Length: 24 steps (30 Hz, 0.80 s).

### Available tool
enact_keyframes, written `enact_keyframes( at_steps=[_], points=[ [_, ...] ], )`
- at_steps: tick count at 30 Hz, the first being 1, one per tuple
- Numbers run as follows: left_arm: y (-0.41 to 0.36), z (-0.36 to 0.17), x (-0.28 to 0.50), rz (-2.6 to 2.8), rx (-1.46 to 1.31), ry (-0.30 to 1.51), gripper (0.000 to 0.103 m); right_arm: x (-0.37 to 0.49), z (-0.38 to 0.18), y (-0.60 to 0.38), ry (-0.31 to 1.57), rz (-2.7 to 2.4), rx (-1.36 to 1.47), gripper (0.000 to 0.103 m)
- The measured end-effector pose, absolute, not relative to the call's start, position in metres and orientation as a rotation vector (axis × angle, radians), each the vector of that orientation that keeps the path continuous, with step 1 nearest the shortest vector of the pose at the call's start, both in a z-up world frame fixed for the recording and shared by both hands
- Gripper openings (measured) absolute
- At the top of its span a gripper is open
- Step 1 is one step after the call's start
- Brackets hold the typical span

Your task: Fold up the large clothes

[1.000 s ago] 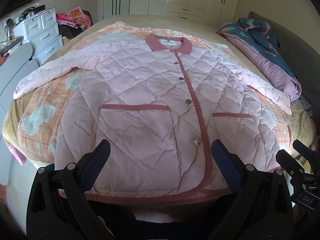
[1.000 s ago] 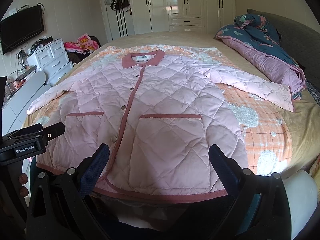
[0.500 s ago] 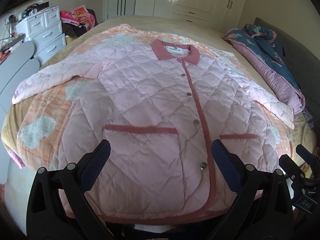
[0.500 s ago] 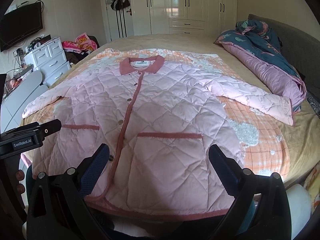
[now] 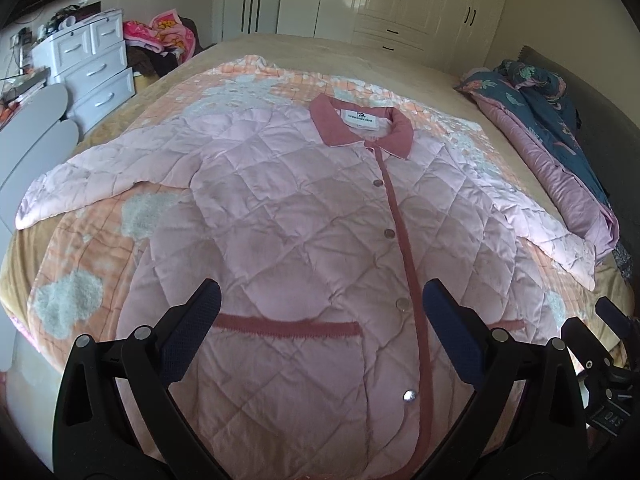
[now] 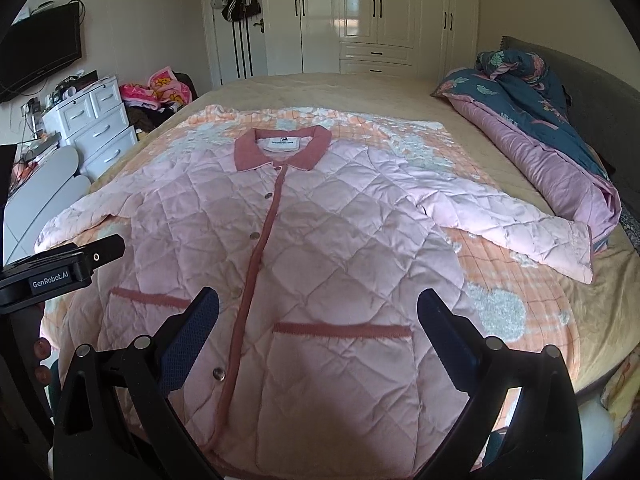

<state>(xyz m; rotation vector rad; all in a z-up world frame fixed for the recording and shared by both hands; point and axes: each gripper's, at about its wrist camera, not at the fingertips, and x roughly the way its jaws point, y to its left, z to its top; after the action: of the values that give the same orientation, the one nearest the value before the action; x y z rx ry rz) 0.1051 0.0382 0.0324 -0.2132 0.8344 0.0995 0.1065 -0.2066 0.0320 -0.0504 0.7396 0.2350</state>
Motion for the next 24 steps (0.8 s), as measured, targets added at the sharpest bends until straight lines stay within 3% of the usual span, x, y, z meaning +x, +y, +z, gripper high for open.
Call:
enact_keyframes(
  at_steps=[24],
  points=[
    [0.03, 0.025, 0.226, 0.075, -0.236, 0.888, 0.095, 0.228, 0.011, -0.248, 0.805, 0.12, 0.063, 0.099]
  ],
)
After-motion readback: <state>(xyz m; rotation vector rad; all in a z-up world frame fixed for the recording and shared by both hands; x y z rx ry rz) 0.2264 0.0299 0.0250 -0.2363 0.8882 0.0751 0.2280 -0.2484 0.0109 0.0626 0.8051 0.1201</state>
